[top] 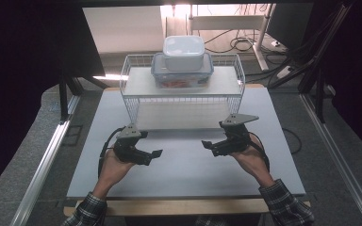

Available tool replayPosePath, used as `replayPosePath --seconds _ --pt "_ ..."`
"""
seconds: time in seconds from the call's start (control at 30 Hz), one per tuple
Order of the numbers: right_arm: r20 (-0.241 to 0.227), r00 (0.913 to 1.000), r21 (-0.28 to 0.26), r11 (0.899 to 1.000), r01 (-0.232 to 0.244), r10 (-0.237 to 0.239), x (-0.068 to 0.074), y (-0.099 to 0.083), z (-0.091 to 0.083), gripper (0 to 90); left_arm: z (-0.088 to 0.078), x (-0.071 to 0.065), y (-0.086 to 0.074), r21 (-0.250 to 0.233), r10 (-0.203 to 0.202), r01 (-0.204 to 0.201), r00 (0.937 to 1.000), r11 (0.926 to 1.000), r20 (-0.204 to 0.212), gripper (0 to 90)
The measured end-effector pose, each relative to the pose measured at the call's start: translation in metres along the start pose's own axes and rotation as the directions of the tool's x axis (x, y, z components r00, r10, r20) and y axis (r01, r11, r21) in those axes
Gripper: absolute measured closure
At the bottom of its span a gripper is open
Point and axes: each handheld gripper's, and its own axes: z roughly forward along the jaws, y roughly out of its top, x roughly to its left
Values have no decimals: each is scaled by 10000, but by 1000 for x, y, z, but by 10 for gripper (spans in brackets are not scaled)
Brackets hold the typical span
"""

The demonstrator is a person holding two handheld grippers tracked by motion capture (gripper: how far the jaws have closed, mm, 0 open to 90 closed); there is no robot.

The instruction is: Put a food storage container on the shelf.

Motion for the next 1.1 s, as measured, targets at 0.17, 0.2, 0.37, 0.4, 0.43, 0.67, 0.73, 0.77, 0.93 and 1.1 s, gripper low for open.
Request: replayPosePath --seconds 0.17,0.2,0.37,0.4,0.43,0.67,0.73,0.77,0.93,1.1 --pt "-52 9999 100 9998 159 -159 3 -8 -4 11 -3 -2 -6 -50 -23 23 10000 10000 -60 64" --pt "-39 9998 95 9998 188 -188 3 -9 -4 11 -3 -2 -8 -63 -52 51 10000 10000 -80 65" --pt "17 9997 133 9996 262 -263 3 -19 -8 12 -3 -5 -17 -124 -71 69 9998 9999 -201 66" --pt "53 9995 155 9994 295 -296 3 -20 -9 12 -2 -5 -19 -98 -39 37 9998 9999 -210 65" --pt "87 9995 191 9994 299 -301 3 -22 -9 12 -2 -5 -21 -64 -41 40 9997 10000 -221 65" --pt "311 9994 249 9996 122 -130 -1 -38 -15 12 1 -7 -33 291 100 -90 9994 9995 -333 57" --pt "379 9993 253 9997 28 -38 -3 -43 -16 12 0 -7 -36 266 71 -61 9993 9996 -374 57" --pt "409 9992 261 9997 -30 19 -3 -46 -17 12 0 -7 -37 254 38 -28 9993 9997 -372 56" --pt "562 9981 253 9993 -280 265 -7 -61 -20 12 -2 -8 -44 256 -61 71 9991 9996 -415 51" --pt "615 9976 307 9990 -332 312 -7 -73 -22 12 0 -9 -52 491 -34 57 9989 9988 -458 43"
